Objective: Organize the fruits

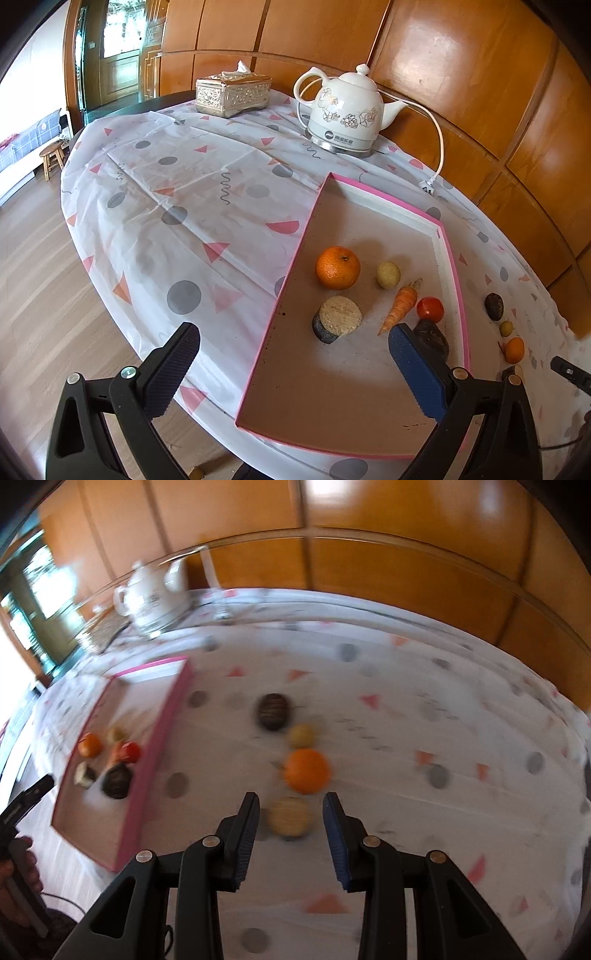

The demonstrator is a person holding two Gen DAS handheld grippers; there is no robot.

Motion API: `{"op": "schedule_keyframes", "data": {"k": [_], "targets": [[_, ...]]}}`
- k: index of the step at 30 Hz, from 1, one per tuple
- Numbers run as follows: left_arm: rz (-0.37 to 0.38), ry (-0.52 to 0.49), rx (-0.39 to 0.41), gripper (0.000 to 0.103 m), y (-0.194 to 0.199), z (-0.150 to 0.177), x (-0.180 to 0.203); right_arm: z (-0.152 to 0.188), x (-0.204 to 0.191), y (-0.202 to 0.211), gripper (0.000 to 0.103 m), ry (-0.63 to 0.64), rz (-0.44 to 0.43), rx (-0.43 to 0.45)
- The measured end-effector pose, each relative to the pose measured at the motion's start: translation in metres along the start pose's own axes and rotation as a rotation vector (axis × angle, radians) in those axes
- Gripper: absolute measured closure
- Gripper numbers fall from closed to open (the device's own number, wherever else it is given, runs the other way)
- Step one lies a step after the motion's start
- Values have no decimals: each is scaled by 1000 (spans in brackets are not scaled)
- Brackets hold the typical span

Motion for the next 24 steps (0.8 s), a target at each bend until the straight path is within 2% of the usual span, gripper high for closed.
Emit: {"op": "schedule_keyframes", "data": {"k": [14, 24], "targets": [[-6, -21, 0, 0, 1, 1, 6, 1, 119, 33, 67, -167, 212, 47], [-18, -50, 0, 0, 0, 2, 12, 13, 214, 48, 67, -364, 359, 74]]}}
Point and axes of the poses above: each gripper's, at about its wrist camera, not at the fingertips, and y roughly against the way its jaws point, x to its right, z to its underside, the point moved 7 cm from there along -y, roughly the way its jaws point
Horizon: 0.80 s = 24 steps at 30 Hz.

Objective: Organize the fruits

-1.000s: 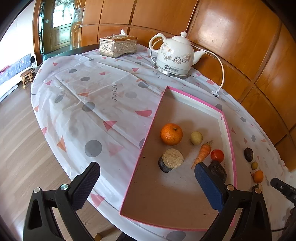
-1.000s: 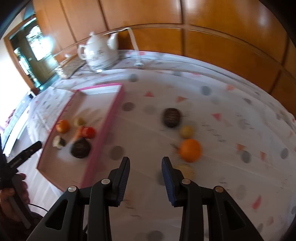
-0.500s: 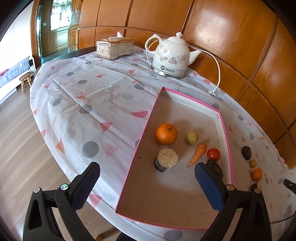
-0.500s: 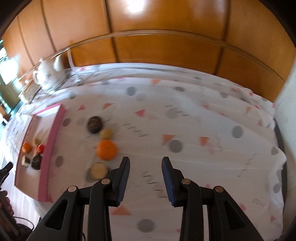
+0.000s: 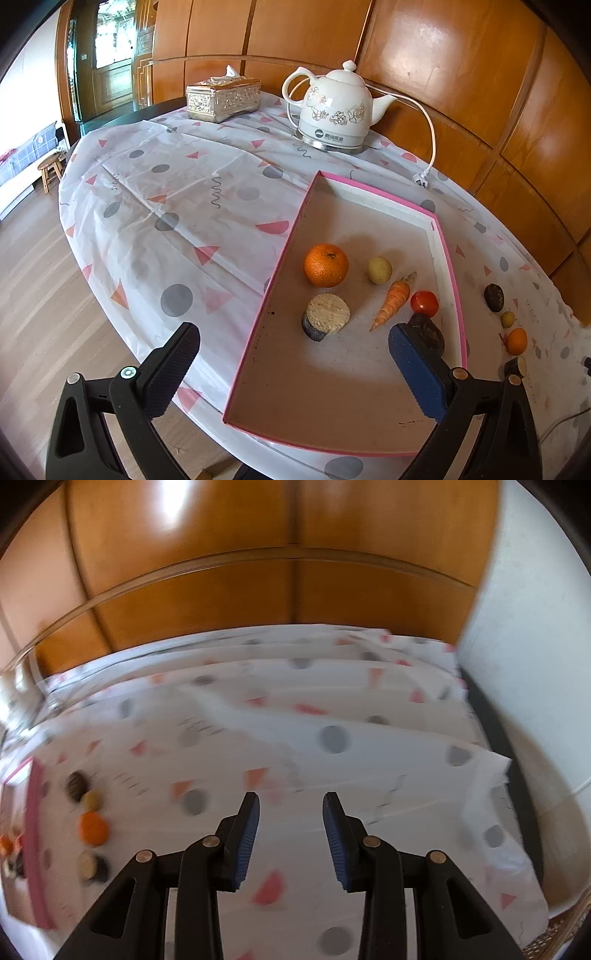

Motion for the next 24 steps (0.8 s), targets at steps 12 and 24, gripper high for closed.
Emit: {"op": "schedule_keyframes", "data": {"k": [12, 24], "targets": [[-15, -37, -1, 0, -1, -2, 11, 7, 47, -32, 67, -158, 24, -64], [-4, -104, -14, 1, -5, -1, 37, 6, 44, -30, 67, -146, 13, -62]]}}
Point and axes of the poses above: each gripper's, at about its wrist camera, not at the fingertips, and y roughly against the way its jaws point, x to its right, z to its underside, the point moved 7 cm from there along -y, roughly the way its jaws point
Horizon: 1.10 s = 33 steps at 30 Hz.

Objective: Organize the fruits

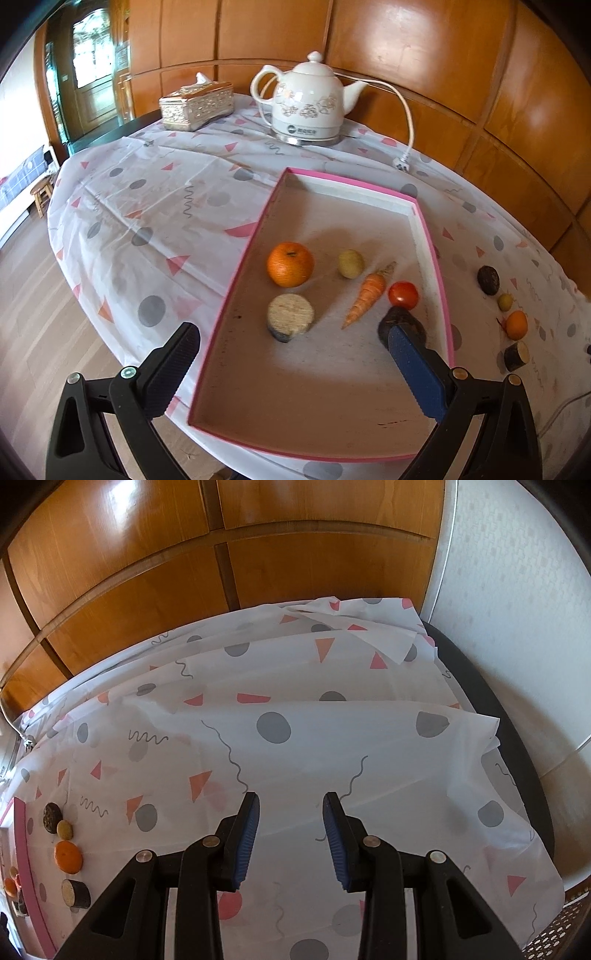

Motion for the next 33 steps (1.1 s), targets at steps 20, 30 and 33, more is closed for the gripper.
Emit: {"op": "schedule_keyframes", "data": {"k": [20, 30, 33], "targets": [[182, -274, 0, 1, 4, -6, 129, 1, -3, 2, 67, 9, 0, -1], [322, -477, -94, 13, -8, 26, 219, 1, -6, 3, 67, 16, -6, -3], [354, -523, -127, 20, -14, 37, 241, 0, -8, 4, 67, 18, -11, -3]]}}
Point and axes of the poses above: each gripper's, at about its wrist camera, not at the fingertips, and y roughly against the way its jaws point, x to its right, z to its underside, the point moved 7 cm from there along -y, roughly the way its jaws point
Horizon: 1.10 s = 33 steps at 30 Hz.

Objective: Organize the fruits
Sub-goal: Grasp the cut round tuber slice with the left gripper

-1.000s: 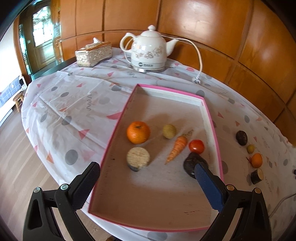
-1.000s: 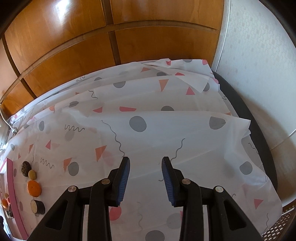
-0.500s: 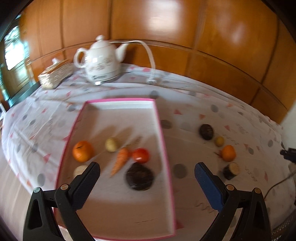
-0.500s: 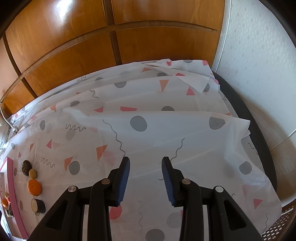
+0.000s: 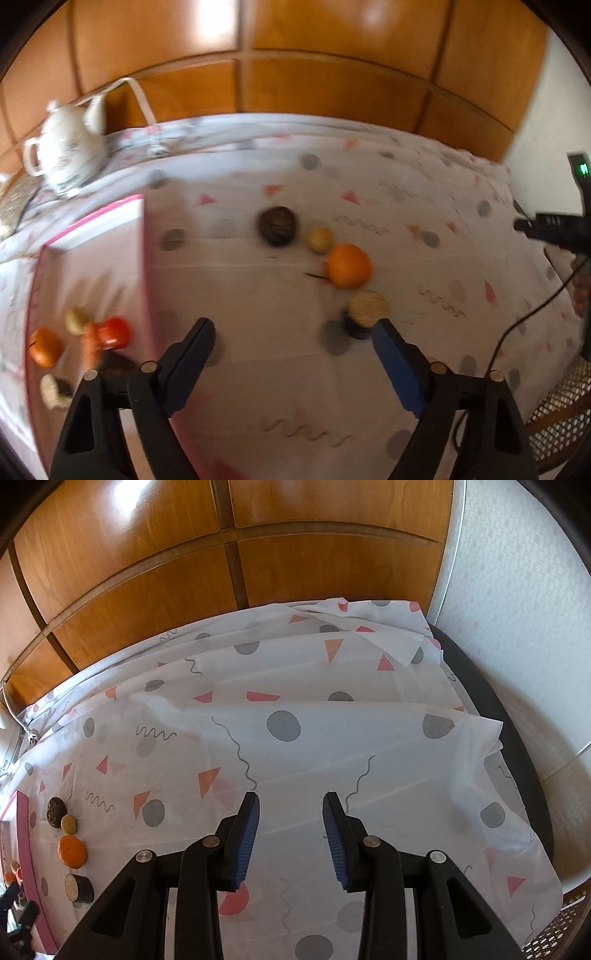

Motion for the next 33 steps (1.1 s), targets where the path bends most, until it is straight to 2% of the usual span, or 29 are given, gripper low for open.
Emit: {"op": "schedule_keyframes", "data": {"k": [8, 11, 14, 19, 21, 22, 24, 33], "targets": [[68, -77, -68, 24, -33, -3, 44, -1, -5, 1, 67, 8, -14, -1], [78, -77, -105, 32, -49, -3, 50, 0, -8, 0, 67, 14, -18, -2], [64, -67, -151, 51, -67, 2, 50, 0, -10, 0, 67, 21, -19, -3], [37, -131, -114, 52, -69, 8, 54, -1, -9, -2, 67, 27, -10, -5], [25, -119, -103, 65, -68, 7, 50, -1, -7, -4, 67, 27, -2, -9], [17, -104, -101, 67, -68, 8, 47, -1, -6, -4, 67, 24, 1, -12], [34, -66, -111, 67, -65, 8, 42, 0, -4, -5, 67, 20, 6, -15], [12, 31, -96, 67, -37, 19, -2, 5, 1, -11, 67, 33, 53, -34]]}}
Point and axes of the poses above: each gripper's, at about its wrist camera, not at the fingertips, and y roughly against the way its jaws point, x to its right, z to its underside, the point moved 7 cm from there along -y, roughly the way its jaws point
